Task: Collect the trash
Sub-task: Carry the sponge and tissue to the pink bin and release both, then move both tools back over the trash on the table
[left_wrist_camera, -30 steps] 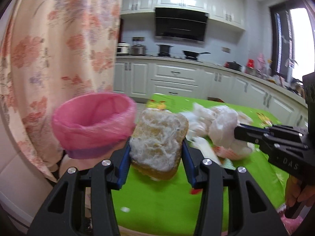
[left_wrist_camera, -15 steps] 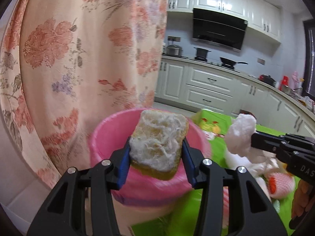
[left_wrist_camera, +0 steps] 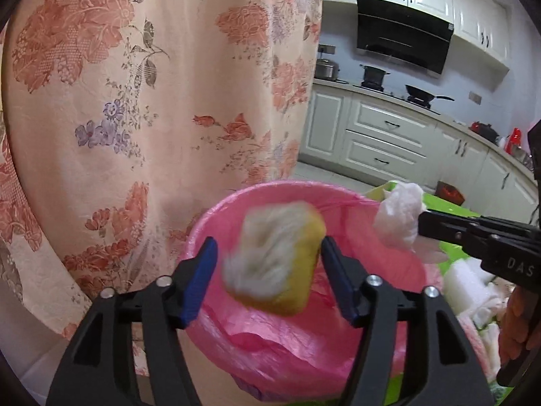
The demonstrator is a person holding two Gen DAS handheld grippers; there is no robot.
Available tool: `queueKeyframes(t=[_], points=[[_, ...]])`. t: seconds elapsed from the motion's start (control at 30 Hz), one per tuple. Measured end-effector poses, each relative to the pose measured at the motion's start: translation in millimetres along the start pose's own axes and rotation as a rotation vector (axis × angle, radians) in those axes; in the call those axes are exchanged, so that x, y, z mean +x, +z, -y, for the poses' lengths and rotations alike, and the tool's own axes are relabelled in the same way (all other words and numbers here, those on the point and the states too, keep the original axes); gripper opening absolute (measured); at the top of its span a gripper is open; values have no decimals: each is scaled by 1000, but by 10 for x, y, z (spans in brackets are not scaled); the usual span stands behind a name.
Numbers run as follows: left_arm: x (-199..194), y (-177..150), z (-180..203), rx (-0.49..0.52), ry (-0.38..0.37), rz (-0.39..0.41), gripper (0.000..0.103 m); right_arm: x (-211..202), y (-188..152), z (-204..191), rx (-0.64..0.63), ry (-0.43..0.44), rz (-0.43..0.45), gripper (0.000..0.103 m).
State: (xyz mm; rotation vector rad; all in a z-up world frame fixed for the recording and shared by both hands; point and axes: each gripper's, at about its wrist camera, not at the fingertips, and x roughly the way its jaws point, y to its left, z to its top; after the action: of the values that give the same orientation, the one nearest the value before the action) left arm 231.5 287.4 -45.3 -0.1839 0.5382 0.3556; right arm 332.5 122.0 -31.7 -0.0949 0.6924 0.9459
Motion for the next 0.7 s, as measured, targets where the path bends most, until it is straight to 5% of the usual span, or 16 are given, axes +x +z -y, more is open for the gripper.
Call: queueKeyframes(t=[0.13,0.3,0.4,0.7], points=[[-48,-33,-1,-14,17,33,77,-39,-57,103,24,7,14,29],[-158,-54,121,10,60,53,84,-183,-125,187,29,-10,25,30],[-299,-112,156,-25,89,73,97,-421,-184,202,39,-14,59,49],[-710,-372,494,-98,-10,100,98,-1195,-717,260,6,-133,133,70]])
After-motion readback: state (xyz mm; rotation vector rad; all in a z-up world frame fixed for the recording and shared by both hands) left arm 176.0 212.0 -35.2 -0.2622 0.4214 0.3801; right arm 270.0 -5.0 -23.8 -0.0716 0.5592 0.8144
